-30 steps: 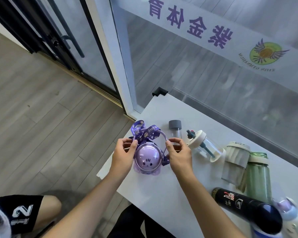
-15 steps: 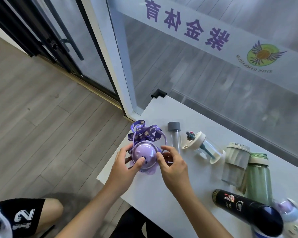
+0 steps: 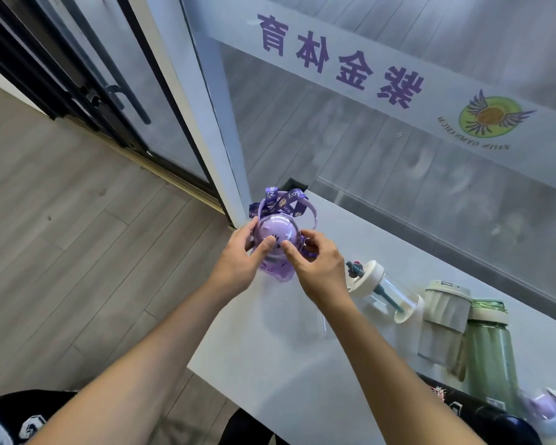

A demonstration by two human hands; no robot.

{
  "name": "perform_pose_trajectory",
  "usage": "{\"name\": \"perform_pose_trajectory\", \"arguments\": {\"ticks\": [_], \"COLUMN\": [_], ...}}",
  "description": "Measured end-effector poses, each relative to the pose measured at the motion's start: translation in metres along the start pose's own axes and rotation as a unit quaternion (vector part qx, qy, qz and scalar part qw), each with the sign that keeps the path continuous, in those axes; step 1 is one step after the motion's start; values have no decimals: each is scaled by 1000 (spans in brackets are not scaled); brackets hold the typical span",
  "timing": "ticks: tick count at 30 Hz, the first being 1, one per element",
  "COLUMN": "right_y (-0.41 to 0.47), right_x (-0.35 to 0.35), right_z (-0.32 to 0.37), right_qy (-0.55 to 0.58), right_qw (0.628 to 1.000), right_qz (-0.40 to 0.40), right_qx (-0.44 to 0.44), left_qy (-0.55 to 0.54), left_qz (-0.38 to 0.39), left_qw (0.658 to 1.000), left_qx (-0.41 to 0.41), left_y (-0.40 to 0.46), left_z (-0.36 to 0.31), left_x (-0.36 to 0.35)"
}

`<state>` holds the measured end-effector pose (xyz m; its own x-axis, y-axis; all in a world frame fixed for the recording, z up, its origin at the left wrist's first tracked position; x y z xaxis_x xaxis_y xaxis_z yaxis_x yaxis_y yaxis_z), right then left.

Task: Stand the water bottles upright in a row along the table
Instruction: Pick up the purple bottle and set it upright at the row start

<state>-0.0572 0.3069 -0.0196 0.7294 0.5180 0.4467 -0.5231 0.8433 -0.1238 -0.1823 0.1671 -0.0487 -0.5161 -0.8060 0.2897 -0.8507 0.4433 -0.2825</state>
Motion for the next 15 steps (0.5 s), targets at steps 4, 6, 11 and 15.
{"name": "perform_pose_trajectory", "arguments": {"ticks": [4, 6, 11, 15], "right_y": [24, 33, 51, 60], "right_x": [6, 10, 17, 20], "right_z": [-7, -9, -14, -17], "right_qy": [-12, -9, 0, 6], "right_qw": [999, 999, 998, 997], "right_qz": [-35, -48, -66, -77], "right_qx": [-6, -9, -16, -17], "left_qy": [8, 2, 16, 10], "left_qz": [41, 59, 86, 98], "left_qw": [999, 998, 996, 995], "left_qx": [-6, -4, -8, -11], "left_y": [26, 36, 53, 59], "left_z": [-18, -26, -34, -41], "left_x": [-22, -33, -50, -60]}}
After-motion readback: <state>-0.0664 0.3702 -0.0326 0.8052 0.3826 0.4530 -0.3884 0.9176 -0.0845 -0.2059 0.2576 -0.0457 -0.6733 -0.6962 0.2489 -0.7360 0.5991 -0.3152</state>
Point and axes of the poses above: each hand's wrist, its own y-axis towards the middle knuckle, its own x-axis out of the back of the hand, z = x × y, the point moved 8 cm from there along y, towards the middle knuckle, and after that the axes turned 12 degrees about -z, right-handed, at the moved point
